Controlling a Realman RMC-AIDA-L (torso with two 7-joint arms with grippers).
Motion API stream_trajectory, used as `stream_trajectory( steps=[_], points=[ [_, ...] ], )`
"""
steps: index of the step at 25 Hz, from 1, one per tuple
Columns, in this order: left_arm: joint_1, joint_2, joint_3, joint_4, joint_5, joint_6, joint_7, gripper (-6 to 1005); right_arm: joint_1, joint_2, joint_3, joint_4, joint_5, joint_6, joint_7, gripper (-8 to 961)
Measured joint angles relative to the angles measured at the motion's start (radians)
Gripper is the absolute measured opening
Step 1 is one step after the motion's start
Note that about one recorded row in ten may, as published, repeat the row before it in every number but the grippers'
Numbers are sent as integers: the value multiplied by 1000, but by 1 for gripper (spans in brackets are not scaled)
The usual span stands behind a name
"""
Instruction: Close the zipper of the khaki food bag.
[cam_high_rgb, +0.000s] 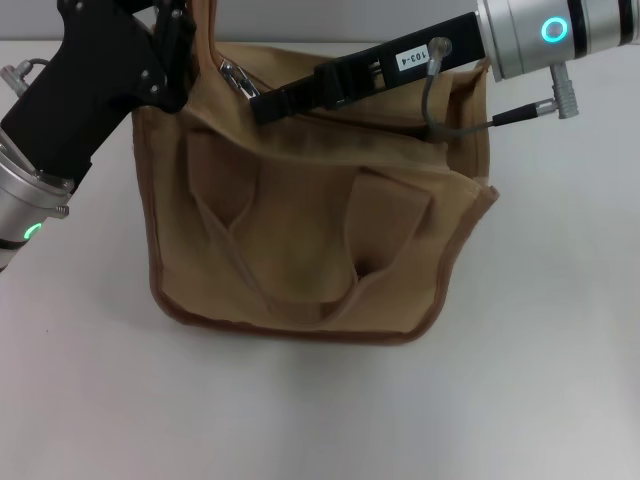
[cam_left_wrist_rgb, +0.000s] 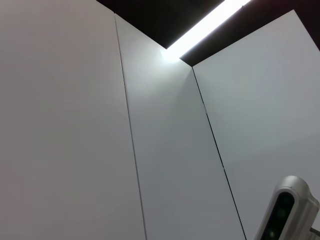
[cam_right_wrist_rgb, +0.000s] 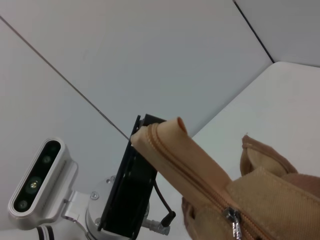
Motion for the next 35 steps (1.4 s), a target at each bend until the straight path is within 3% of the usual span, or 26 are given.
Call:
stream_trajectory(
  steps=[9,26,35],
  points=[
    [2,0,0,0,-9,-6,0,4,-30,0,7,-27,1,-10,-3,3],
    [18,1,0,-1,-58,-54,0,4,-121,-6,110,-64,4,-111,-35,0],
    [12,0,0,-7,-84,-102,0,4,-170,-25,136,-61,4,-145,-60,-2]
  ],
)
